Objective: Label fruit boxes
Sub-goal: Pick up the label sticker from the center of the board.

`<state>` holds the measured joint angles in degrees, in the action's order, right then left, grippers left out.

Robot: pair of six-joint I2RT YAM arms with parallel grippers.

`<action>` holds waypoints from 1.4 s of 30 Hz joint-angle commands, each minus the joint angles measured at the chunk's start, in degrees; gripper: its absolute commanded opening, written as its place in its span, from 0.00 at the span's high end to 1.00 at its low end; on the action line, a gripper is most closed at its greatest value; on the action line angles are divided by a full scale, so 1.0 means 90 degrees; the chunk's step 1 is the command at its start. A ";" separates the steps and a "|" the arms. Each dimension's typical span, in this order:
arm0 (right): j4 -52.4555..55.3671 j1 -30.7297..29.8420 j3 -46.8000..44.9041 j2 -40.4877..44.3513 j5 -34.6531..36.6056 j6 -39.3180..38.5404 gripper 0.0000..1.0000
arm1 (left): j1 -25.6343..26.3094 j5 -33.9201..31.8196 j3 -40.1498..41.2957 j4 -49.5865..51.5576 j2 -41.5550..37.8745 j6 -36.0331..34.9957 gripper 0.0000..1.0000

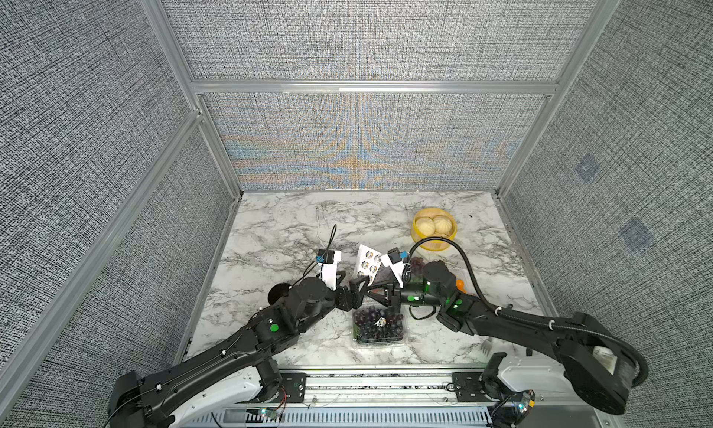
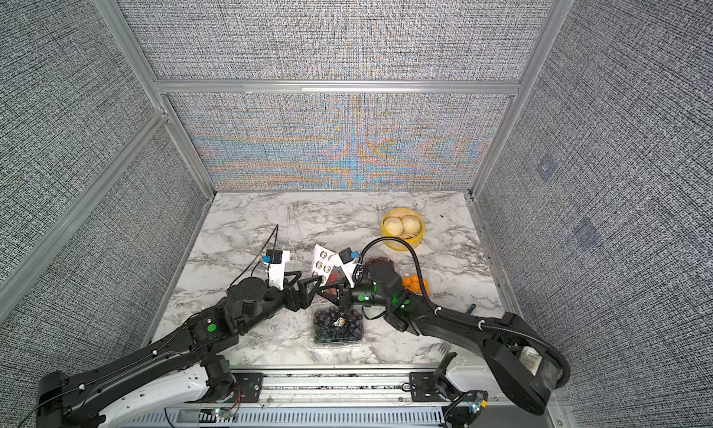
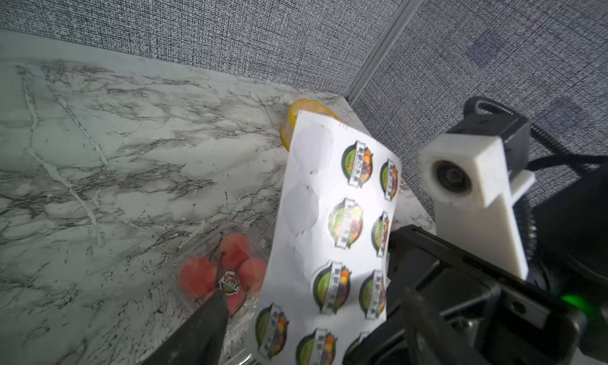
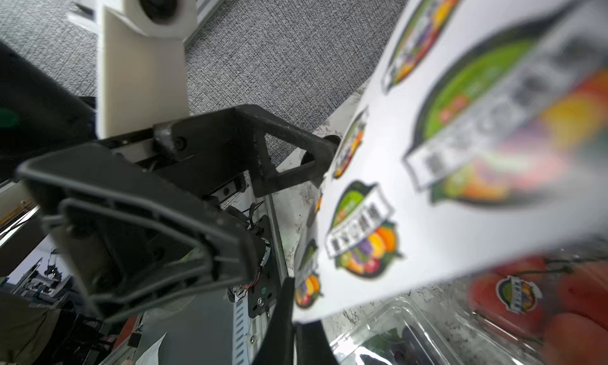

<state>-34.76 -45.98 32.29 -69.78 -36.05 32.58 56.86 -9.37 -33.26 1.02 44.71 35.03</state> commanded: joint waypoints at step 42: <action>0.1782 0.0333 0.0084 0.2402 -0.2734 -0.1481 1.00 | -0.0085 0.4744 0.1277 -0.3809 -0.0916 -0.0404 0.97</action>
<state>-19.38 -43.07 32.58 -48.10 -61.25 20.08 56.12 31.53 -21.26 -30.39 35.99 31.00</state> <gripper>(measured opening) 0.048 0.048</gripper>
